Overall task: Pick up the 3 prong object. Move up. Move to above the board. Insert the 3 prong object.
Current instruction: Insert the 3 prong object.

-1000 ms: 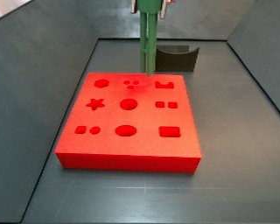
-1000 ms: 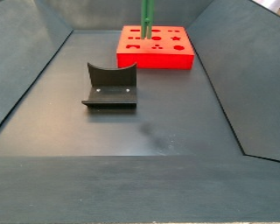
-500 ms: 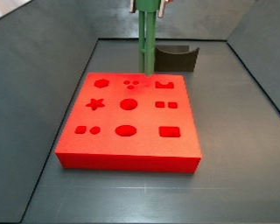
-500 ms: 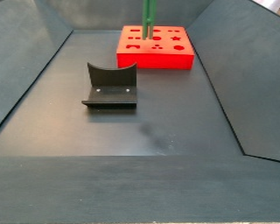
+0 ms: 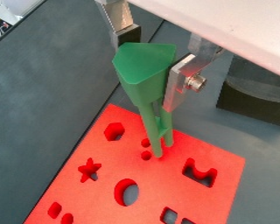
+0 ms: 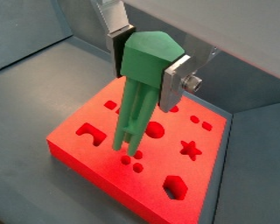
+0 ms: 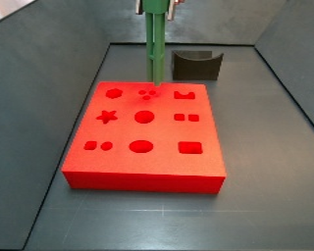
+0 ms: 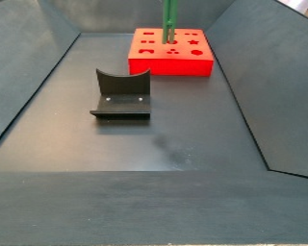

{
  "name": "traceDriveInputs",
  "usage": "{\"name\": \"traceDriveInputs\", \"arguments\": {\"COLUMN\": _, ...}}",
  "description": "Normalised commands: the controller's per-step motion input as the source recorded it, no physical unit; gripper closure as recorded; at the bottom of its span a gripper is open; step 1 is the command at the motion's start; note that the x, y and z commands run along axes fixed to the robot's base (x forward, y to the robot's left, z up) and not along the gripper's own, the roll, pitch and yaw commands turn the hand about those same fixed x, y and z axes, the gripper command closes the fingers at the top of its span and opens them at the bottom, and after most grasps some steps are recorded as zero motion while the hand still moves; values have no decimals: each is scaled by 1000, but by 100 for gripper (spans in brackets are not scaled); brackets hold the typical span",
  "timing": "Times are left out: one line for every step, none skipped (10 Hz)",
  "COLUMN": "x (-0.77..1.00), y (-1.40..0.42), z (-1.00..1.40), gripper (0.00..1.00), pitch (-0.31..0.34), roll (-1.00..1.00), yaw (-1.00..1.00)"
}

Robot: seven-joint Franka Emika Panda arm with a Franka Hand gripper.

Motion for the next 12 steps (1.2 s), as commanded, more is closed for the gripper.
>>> {"name": "traceDriveInputs", "arguments": {"x": 17, "y": -14, "z": 0, "gripper": 100, "pitch": 0, "roll": 47, "yaw": 0}}
{"name": "traceDriveInputs", "arguments": {"x": 0, "y": -31, "z": -17, "gripper": 100, "pitch": 0, "roll": 90, "yaw": 0}}
{"name": "traceDriveInputs", "arguments": {"x": 0, "y": -40, "z": -71, "gripper": 100, "pitch": 0, "roll": 97, "yaw": -14}}
{"name": "traceDriveInputs", "arguments": {"x": 3, "y": -3, "z": -51, "gripper": 100, "pitch": 0, "roll": 63, "yaw": -34}}
{"name": "traceDriveInputs", "arguments": {"x": 34, "y": 0, "z": -43, "gripper": 100, "pitch": 0, "roll": 59, "yaw": -54}}
{"name": "traceDriveInputs", "arguments": {"x": 43, "y": -11, "z": -66, "gripper": 100, "pitch": 0, "roll": 57, "yaw": -57}}
{"name": "traceDriveInputs", "arguments": {"x": 0, "y": -23, "z": -71, "gripper": 100, "pitch": 0, "roll": 73, "yaw": -49}}
{"name": "traceDriveInputs", "arguments": {"x": 0, "y": -26, "z": -83, "gripper": 100, "pitch": 0, "roll": 89, "yaw": -20}}
{"name": "traceDriveInputs", "arguments": {"x": 0, "y": -51, "z": -157, "gripper": 100, "pitch": 0, "roll": 156, "yaw": 0}}
{"name": "traceDriveInputs", "arguments": {"x": 0, "y": -74, "z": -120, "gripper": 100, "pitch": 0, "roll": 131, "yaw": 0}}
{"name": "traceDriveInputs", "arguments": {"x": 0, "y": -31, "z": -26, "gripper": 100, "pitch": 0, "roll": 54, "yaw": 0}}
{"name": "traceDriveInputs", "arguments": {"x": 0, "y": 0, "z": -31, "gripper": 100, "pitch": -10, "roll": 24, "yaw": 0}}
